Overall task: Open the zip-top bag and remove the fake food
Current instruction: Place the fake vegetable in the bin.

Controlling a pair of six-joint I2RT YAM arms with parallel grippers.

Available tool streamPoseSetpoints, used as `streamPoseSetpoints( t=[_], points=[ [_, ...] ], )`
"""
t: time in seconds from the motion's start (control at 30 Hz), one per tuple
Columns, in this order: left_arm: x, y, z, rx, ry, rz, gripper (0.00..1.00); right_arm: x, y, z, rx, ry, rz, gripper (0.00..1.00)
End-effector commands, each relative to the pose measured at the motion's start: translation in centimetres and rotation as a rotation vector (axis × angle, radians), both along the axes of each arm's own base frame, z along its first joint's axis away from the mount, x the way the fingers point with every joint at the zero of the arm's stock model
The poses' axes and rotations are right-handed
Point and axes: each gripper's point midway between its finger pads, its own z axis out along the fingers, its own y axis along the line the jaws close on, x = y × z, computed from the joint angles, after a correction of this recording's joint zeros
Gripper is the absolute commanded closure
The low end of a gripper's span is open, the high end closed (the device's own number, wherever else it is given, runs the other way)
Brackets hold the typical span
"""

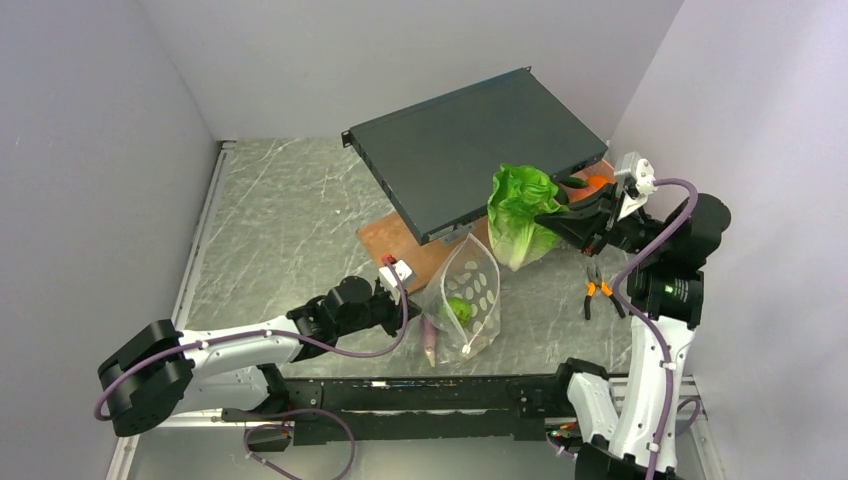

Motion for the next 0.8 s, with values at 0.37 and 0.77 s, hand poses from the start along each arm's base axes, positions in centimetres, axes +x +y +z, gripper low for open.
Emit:
streamPoseSetpoints(
  t=[0.37,0.77],
  points=[
    [0.0,-0.5,2.6,-0.033,-0.094,-0.053,1.0,4.0,-5.0,-3.4,0.043,0.11,-0.385,1.0],
    [0.0,-0.5,2.7,-0.008,-0.143,-0.091,1.0,5.2,-8.1,-9.4,0.063,0.287,-0.544,1.0]
  ],
)
